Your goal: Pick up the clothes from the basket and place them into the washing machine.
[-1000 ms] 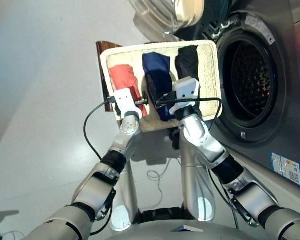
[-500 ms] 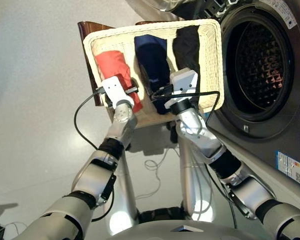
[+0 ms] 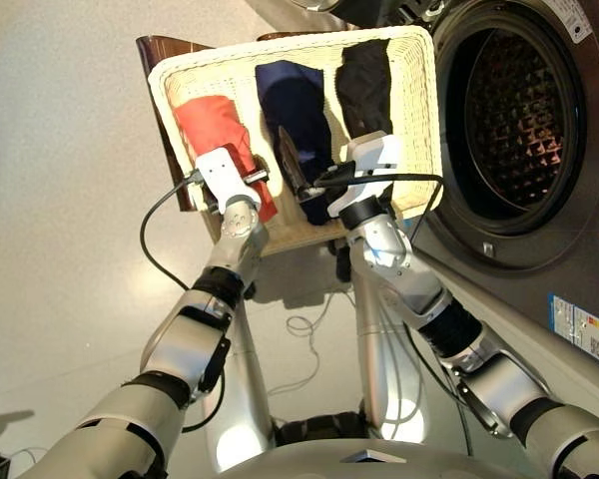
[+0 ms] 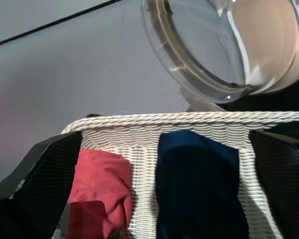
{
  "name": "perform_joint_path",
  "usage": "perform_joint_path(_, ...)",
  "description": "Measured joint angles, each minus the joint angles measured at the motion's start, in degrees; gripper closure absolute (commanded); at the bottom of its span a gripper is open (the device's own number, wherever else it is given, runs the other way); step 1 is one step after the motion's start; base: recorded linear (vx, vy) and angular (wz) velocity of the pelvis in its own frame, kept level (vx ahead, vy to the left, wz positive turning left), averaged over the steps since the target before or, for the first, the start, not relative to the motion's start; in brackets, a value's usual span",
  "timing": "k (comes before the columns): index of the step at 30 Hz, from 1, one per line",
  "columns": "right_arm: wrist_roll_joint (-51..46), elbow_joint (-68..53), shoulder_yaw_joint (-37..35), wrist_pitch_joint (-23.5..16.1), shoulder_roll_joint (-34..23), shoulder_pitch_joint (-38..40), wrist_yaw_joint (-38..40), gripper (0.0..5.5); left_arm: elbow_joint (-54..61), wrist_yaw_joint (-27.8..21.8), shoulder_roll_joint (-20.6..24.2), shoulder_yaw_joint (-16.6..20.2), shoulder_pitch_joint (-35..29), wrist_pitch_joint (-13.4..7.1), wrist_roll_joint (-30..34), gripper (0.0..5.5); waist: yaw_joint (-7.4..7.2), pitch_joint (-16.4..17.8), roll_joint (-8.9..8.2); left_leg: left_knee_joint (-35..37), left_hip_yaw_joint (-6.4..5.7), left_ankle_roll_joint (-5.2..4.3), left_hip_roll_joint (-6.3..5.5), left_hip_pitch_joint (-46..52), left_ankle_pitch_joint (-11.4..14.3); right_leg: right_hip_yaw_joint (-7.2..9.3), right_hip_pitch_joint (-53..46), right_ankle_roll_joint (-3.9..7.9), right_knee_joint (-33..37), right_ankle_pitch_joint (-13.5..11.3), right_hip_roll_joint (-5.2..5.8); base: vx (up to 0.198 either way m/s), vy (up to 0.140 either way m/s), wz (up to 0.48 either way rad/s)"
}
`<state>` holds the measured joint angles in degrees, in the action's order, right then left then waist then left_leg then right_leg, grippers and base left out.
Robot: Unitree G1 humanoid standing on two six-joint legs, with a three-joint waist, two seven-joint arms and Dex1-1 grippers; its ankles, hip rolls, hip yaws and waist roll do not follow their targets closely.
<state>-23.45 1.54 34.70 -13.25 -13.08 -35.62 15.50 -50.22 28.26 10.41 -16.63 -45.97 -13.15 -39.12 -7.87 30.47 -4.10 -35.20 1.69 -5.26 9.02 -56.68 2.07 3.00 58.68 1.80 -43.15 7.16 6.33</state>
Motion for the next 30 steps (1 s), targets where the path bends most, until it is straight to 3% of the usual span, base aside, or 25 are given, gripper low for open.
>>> perform_joint_path(2,-0.33,-0.03,0.23,-0.04,0.05,-0.11,-0.06,0.0,-0.03,-0.51,-0.05,-0.07,-0.32,0.01,-0.19,5.5,-0.01,0.01,-0.09,-0.09,0.03,-0.15,0.02,-0.19,0.27,-0.04,0.17,0.02,0.02,0.31,-0.01,0.042,0.003,-0.003)
perform_joint_path(12,-0.46,-0.05,1.19,0.15,-1.72,-0.38,0.16,0.0,0.02,-0.87,0.25,-1.07,-0.32,0.48,-0.18,5.5,0.21,0.02,-0.23,0.14,0.11,0.02,0.01,0.59,0.31,-0.08,-0.53,-0.16,0.18,0.08,-0.03,-0.033,0.003,-0.004)
perform_joint_path(16,-0.41,-0.09,0.16,0.2,-2.54,0.69,0.6,0.0,7.66,-0.78,1.2,-1.39,3.32,0.99,0.12,5.5,0.26,0.05,-0.29,1.92,0.47,0.03,-0.15,2.63,-0.1,-0.14,-2.25,-0.13,1.33,-0.05,0.11,0.0,0.0,0.0)
perform_joint_path(21,-0.35,-0.94,-2.93,0.3,-5.02,4.85,0.63,0.0,20.78,-0.35,1.95,-1.2,12.66,0.79,6.16,5.5,1.52,0.05,-0.3,8.89,1.5,-0.15,-0.54,10.7,-1.75,-0.09,-9.04,0.17,5.84,-0.28,0.26,0.065,0.002,0.0)
perform_joint_path(26,-0.45,-4.5,-7.84,0.01,-6.81,6.17,0.64,0.0,31.35,0.32,2.77,-0.37,21.36,-0.78,11.83,5.5,2.0,0.02,-0.26,14.88,1.58,-0.58,-1.35,19.36,-3.31,0.33,-17.36,0.12,10.21,-0.89,0.27,0.089,0.006,0.056)
perform_joint_path(30,-2.42,-6.52,-8.9,0.05,-8.68,7.83,-0.73,0.0,39.97,-1.03,8.06,-0.98,25.25,-0.79,21.77,5.5,3.43,0.07,-0.18,18.61,1.66,-0.51,-1.59,25.92,-4.04,0.57,-23.92,0.47,13.42,-1.04,0.23,0.091,0.007,0.052)
